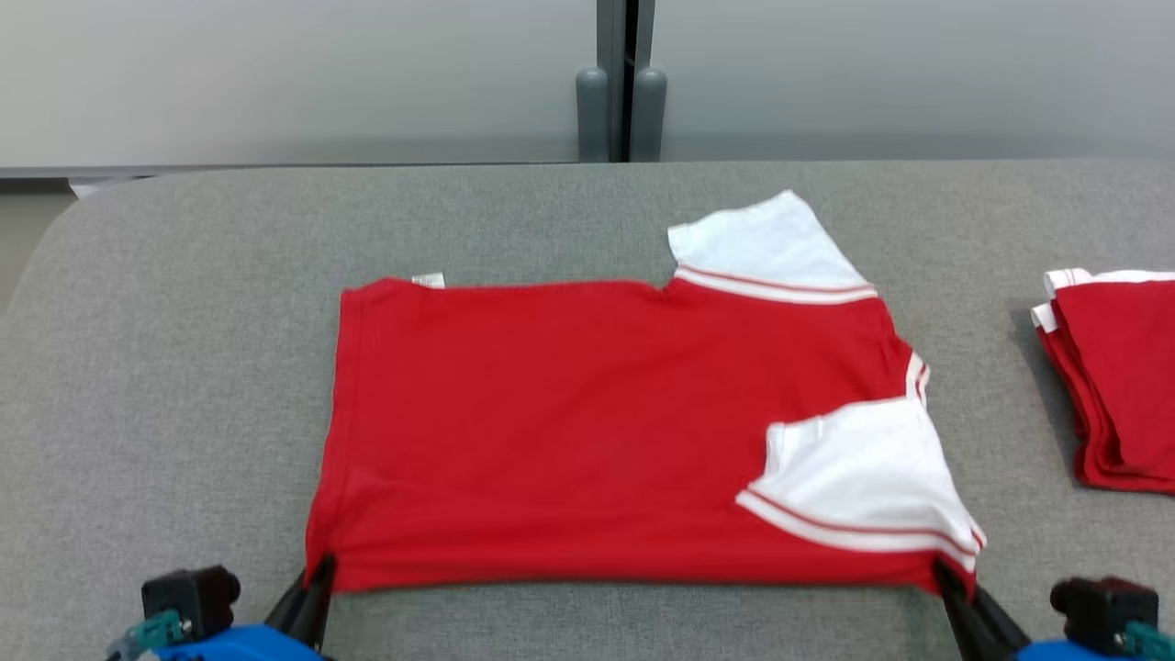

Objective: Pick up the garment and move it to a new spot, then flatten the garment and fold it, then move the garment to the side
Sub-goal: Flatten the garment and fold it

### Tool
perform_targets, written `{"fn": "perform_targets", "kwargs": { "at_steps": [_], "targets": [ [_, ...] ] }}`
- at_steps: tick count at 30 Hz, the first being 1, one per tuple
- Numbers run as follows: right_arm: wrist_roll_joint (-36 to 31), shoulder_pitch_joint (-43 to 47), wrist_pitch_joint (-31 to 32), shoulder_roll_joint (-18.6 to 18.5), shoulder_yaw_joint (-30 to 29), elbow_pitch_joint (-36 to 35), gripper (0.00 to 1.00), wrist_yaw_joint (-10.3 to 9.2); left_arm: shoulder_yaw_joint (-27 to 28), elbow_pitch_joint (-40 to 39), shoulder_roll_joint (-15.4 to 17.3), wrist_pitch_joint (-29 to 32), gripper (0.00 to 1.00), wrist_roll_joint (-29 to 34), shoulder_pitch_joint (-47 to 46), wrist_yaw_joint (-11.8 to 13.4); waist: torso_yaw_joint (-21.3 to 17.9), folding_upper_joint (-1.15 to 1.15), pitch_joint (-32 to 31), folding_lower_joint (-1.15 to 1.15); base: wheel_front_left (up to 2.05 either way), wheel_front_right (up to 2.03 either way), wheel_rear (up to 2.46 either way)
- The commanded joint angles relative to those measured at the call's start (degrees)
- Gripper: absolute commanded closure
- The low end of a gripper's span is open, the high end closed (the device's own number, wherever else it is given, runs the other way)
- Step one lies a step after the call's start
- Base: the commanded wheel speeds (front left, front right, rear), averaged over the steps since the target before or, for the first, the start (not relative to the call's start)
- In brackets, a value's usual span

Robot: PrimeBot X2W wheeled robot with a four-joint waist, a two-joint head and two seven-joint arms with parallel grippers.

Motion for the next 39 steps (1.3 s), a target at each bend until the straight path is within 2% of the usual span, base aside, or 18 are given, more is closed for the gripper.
{"fn": "perform_targets", "kwargs": {
  "at_steps": [1, 5, 6, 7, 10, 14, 17, 21, 26, 39],
  "targets": [
    [-0.43, 2.46, 0.86, 0.33, -0.91, -1.45, 1.00, -0.04, 0.33, -0.94, 0.81, 0.97, 1.00, -0.18, 1.65, 0.78, -0.17, 0.00, -0.59, 0.00, 0.00, 0.00, 0.00],
    [-0.36, 6.60, 3.36, 1.78, -1.51, -4.68, 1.00, -0.04, -0.20, -2.64, 1.33, 3.56, 1.00, -0.83, 5.03, 1.67, -0.35, 0.00, -0.99, 0.00, 0.00, 0.00, 0.00],
    [-0.57, 6.75, 3.32, 1.98, -1.30, -4.79, 0.60, -0.03, -0.64, -2.17, 1.17, 4.13, 0.84, -0.90, 5.65, 1.79, -0.47, 0.00, -1.01, 0.00, 0.00, 0.00, 0.00],
    [-0.58, 6.54, 2.96, 2.12, -1.04, -4.53, 0.00, -0.03, -0.90, -1.87, 1.14, 3.88, 0.00, -0.44, 5.78, 1.86, -0.64, 0.00, -1.02, 0.00, 0.00, 0.00, 0.00],
    [-2.28, 4.37, 0.47, 1.25, -1.11, -3.40, 0.00, -0.02, -1.28, -0.54, 0.05, 1.37, 0.00, 0.92, 4.83, 2.60, -0.71, 0.00, -0.98, 0.00, 0.00, 0.00, 0.00],
    [-4.84, 1.34, -4.16, 0.43, -1.15, -4.06, 0.00, -0.02, -1.25, -0.22, -1.62, -6.18, 0.00, 4.42, 2.64, 4.21, -0.69, 0.00, -0.68, 0.00, 0.00, 0.00, 0.00],
    [-6.23, -1.14, -6.43, 0.17, -1.51, -7.48, 0.00, -0.02, -0.96, -0.99, -2.08, -12.51, 0.00, 7.76, 0.50, 5.40, -0.73, 0.00, -0.61, 0.00, 0.00, 0.00, 0.00],
    [-7.91, -3.69, -6.09, 0.72, -2.22, -13.43, 0.00, -0.02, -0.87, -2.47, -1.68, -16.85, 0.00, 10.49, -2.99, 6.12, -0.87, 0.00, -0.70, 0.00, 0.00, 0.00, 0.00],
    [-8.69, -5.15, -3.88, 1.12, -2.24, -17.71, 0.00, -0.02, -0.87, -4.93, -0.89, -17.25, 0.00, 12.72, -5.92, 7.54, -1.20, 0.00, -1.14, 0.00, 0.00, 0.00, 0.00],
    [-7.84, -5.51, -3.05, 1.72, -3.00, -17.62, 0.00, -0.02, -0.82, -8.18, 0.89, -14.05, 0.00, 13.87, -6.08, 9.45, -1.13, 0.00, 0.09, 0.00, 0.00, 0.00, 0.00]
  ]
}}
